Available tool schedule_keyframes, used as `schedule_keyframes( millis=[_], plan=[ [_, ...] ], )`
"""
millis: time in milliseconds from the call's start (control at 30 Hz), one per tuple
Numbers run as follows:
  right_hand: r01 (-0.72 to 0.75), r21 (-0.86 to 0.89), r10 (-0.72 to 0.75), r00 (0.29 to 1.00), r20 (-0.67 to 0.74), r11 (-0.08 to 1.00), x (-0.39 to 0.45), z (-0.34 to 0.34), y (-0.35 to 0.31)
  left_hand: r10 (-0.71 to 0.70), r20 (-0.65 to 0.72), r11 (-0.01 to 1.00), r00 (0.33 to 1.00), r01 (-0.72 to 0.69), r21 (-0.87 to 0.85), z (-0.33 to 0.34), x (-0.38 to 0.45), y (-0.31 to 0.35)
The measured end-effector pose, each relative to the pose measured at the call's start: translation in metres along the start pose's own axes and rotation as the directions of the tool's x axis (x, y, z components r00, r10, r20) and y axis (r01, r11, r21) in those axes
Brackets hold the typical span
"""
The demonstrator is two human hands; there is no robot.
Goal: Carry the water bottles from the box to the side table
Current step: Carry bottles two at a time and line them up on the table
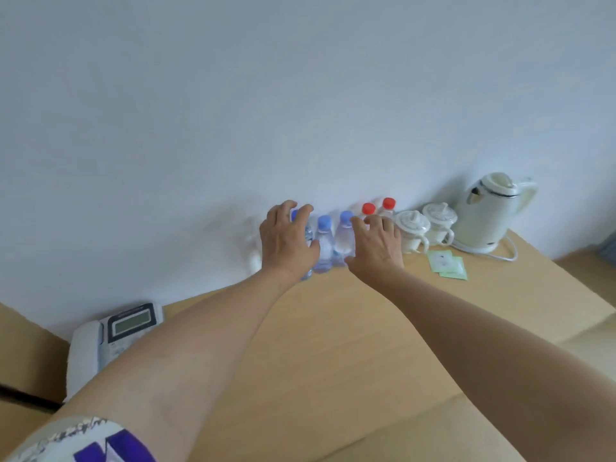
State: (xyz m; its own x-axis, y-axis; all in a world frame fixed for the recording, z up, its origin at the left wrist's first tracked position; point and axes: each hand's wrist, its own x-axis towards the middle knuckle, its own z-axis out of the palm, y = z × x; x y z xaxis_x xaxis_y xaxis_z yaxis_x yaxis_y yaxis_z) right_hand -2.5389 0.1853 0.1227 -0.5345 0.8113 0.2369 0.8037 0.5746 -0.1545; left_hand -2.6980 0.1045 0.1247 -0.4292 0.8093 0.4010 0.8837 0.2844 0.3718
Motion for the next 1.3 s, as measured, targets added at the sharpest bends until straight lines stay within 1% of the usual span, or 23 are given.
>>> schedule_keyframes(
  millis=[100, 200, 333, 467, 533, 633, 700, 767, 867, 1033, 1167, 1300],
  plan=[
    [-0.085, -0.030, 0.083, 0.996, -0.044, 0.996, -0.015, -0.021, 0.040, 0.135, 0.032, 0.991, 0.990, -0.135, -0.013, 0.009, 0.009, 0.049],
    [-0.177, -0.058, 0.170, 0.980, -0.099, 0.983, -0.040, -0.044, 0.094, 0.231, 0.058, 0.971, 0.971, -0.227, -0.073, 0.024, 0.010, 0.110],
    [-0.318, -0.124, 0.301, 0.943, -0.140, 0.940, -0.097, -0.079, 0.179, 0.363, 0.123, 0.928, 0.924, -0.346, -0.137, 0.052, -0.009, 0.205],
    [-0.470, -0.155, 0.447, 0.879, -0.165, 0.869, -0.169, -0.116, 0.262, 0.486, 0.176, 0.869, 0.856, -0.451, -0.205, 0.081, -0.047, 0.311],
    [-0.540, -0.164, 0.512, 0.839, -0.185, 0.826, -0.210, -0.133, 0.301, 0.553, 0.192, 0.827, 0.811, -0.506, -0.245, 0.095, -0.072, 0.367],
    [-0.632, -0.187, 0.597, 0.773, -0.215, 0.752, -0.275, -0.158, 0.356, 0.633, 0.216, 0.767, 0.743, -0.565, -0.303, 0.112, -0.111, 0.446],
    [-0.675, -0.193, 0.639, 0.737, -0.221, 0.712, -0.310, -0.171, 0.383, 0.670, 0.232, 0.735, 0.705, -0.585, -0.344, 0.121, -0.135, 0.488],
    [-0.737, -0.191, 0.700, 0.676, -0.230, 0.648, -0.349, -0.186, 0.411, 0.720, 0.255, 0.687, 0.646, -0.608, -0.398, 0.131, -0.165, 0.535],
    [-0.823, -0.181, 0.785, 0.568, -0.248, 0.539, -0.403, -0.201, 0.445, 0.800, 0.274, 0.598, 0.534, -0.666, -0.446, 0.143, -0.206, 0.597],
    [-0.925, -0.129, 0.882, 0.380, -0.278, 0.358, -0.474, -0.215, 0.492, 0.881, 0.257, 0.472, 0.396, -0.714, -0.517, 0.164, -0.257, 0.687],
    [-0.979, -0.096, 0.930, 0.202, -0.306, 0.181, -0.529, -0.230, 0.538, 0.932, 0.222, 0.362, 0.286, -0.712, -0.602, 0.185, -0.294, 0.774],
    [-0.996, -0.087, 0.945, 0.035, -0.326, 0.007, -0.583, -0.250, 0.593, 0.970, 0.195, 0.238, 0.145, -0.726, -0.645, 0.206, -0.335, 0.860]
  ],
)
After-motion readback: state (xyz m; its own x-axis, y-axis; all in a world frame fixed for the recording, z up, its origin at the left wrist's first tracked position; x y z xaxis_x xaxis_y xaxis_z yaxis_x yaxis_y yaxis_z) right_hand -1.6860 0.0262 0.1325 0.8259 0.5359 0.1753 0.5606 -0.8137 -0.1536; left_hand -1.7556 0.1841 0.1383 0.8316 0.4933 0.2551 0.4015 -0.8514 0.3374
